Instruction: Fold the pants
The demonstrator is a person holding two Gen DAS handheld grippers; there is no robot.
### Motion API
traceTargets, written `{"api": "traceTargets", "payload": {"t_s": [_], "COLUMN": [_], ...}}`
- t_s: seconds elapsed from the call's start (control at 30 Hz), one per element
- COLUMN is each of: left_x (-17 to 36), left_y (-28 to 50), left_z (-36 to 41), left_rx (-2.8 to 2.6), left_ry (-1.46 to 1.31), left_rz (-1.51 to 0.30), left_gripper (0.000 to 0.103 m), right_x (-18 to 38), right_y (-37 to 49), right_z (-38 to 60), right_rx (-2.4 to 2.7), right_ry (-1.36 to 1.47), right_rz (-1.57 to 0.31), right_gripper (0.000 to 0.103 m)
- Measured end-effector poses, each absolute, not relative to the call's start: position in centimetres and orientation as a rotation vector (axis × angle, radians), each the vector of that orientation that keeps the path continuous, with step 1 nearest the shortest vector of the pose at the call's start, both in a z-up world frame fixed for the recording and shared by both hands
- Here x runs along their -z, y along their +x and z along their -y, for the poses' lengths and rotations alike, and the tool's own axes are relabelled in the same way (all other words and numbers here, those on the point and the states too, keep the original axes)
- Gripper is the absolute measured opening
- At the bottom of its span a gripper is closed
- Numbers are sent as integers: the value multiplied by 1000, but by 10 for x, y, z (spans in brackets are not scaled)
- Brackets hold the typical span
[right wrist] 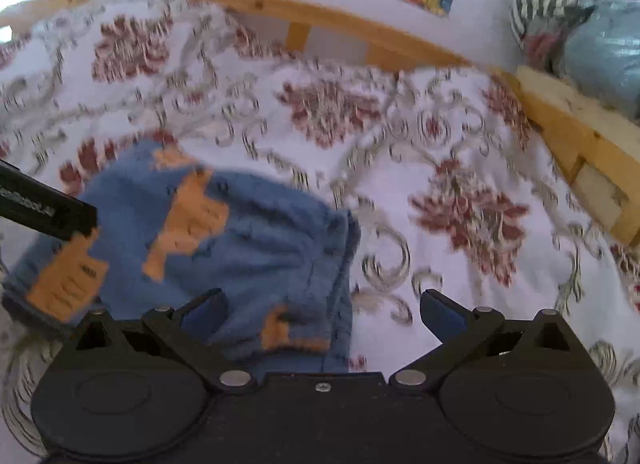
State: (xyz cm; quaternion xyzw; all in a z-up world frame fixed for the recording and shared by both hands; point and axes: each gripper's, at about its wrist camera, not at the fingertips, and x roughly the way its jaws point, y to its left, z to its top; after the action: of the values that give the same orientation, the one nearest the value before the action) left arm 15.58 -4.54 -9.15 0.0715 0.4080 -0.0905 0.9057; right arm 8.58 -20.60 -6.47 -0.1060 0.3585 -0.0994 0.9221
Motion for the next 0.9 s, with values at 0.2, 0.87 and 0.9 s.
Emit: {"api": "traceTargets", "payload": {"t_s": [0.2, 0.87, 0.9], "left_x": [106, 107, 107], "left_y": [152, 207, 210], "left_z": [33, 68, 64], "left_rx": [181, 170, 174], "left_ry": [96, 157, 122], "left_rz": [-888, -721, -737], "left_gripper": [103, 103, 103], "right_x": [72, 72, 72], "right_y": [80, 91, 91], "right_z": [217, 219, 220], "right_rx": [223, 315, 319], "right_ry": [-180, -248, -237], "right_rz": [-827, -700, -705], "right_gripper": [102, 102, 102]}}
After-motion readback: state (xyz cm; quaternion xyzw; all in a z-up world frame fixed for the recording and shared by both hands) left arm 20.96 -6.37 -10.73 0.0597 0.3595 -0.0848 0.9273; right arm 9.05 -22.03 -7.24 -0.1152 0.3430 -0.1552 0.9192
